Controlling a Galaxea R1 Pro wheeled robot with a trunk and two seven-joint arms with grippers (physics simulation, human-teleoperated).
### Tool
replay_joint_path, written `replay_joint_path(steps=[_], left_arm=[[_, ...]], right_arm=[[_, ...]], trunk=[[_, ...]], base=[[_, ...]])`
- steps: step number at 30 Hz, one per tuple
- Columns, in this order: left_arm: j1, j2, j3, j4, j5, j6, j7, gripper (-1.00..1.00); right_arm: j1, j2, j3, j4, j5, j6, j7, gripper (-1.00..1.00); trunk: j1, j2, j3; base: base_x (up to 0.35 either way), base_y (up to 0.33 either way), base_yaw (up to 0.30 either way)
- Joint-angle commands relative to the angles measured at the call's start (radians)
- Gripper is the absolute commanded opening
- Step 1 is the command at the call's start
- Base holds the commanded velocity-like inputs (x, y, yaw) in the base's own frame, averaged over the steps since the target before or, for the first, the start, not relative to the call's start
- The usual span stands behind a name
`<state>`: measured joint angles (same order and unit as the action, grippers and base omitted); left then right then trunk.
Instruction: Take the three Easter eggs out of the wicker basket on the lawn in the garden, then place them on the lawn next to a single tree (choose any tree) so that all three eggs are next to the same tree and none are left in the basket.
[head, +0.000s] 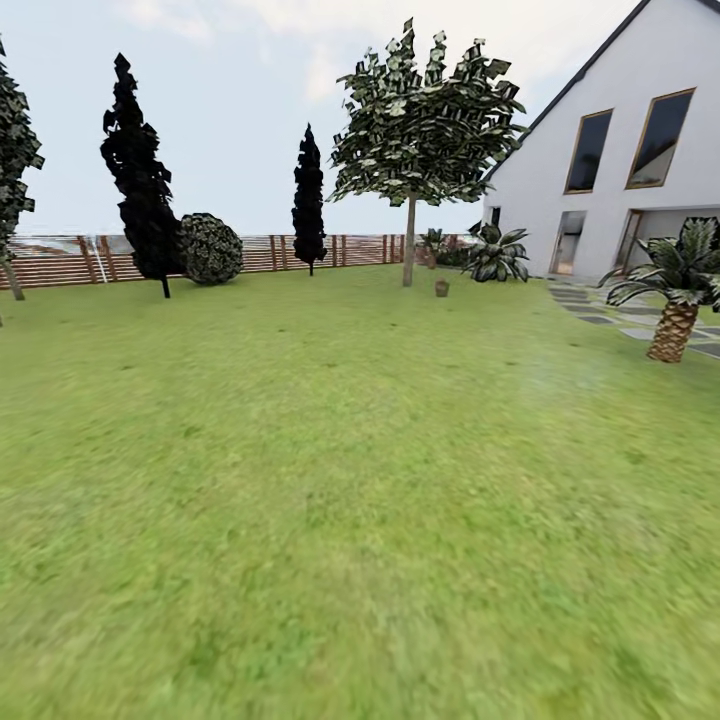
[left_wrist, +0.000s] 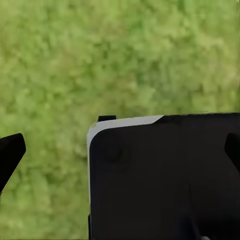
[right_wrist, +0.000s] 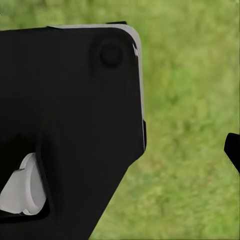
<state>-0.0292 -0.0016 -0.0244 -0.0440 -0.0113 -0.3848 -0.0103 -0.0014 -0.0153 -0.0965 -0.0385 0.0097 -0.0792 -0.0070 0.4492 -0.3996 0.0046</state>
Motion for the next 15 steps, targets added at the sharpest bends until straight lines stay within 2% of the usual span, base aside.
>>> replay_joint_path(steps=[1, 15], left_arm=[[0.000, 0.000, -0.002, 0.001, -0.001, -0.003, 0.000, 1.00], [0.000, 0.000, -0.002, 0.001, -0.001, -0.003, 0.000, 1.00]], right_arm=[[0.000, 0.000, -0.008, 0.001, 0.001, -0.004, 0.000, 1.00], [0.000, 0.000, -0.008, 0.003, 0.001, -0.004, -0.001, 1.00]], trunk=[[0.001, 0.000, 0.000], [0.001, 0.000, 0.000]], base=[[0.277, 0.000, 0.000], [0.276, 0.000, 0.000]])
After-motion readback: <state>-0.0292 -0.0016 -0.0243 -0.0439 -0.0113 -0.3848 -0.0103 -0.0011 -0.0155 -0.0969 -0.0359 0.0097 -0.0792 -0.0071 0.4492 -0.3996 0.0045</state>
